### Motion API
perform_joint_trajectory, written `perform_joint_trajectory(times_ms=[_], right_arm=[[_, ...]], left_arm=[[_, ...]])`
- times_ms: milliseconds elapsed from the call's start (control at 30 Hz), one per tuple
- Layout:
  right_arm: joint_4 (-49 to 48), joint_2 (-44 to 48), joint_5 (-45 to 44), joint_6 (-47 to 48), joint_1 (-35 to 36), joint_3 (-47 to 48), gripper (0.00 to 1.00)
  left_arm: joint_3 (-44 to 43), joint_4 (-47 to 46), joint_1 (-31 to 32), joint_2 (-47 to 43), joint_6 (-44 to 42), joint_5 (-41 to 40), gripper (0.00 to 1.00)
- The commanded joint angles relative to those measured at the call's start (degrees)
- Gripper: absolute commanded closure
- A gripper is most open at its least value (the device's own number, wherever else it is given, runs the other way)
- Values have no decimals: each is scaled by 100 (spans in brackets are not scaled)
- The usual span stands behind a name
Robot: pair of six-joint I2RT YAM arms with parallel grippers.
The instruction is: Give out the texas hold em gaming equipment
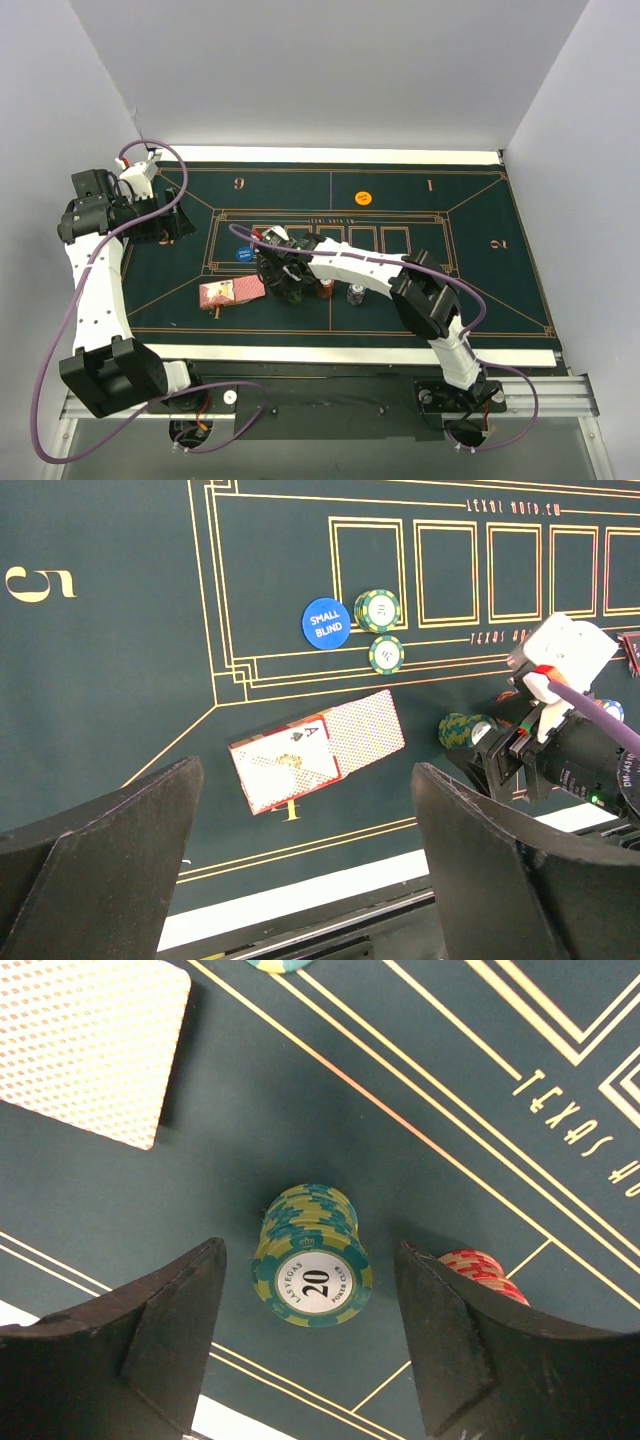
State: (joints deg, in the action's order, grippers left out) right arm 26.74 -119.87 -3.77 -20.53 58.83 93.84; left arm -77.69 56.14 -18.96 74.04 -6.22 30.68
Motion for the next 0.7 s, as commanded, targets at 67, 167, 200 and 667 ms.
perform_joint_trajectory(times_ms=[67,167,200,667], right_arm=[[7,-45,8,-109,-12,-112,41],[6,-106,8,-109,-12,-112,42],[6,-132,-1,-109,-20,-112,43],[-20,-238,-1,-144,-38,-217,54]], left_arm=[[-299,37,-46,-135,-37,17,3],[-317,37,-55,-144,-29,9,3],[-317,37,-46,-144,-29,9,3],[-326,46,-55,-188,-29,-9,3]])
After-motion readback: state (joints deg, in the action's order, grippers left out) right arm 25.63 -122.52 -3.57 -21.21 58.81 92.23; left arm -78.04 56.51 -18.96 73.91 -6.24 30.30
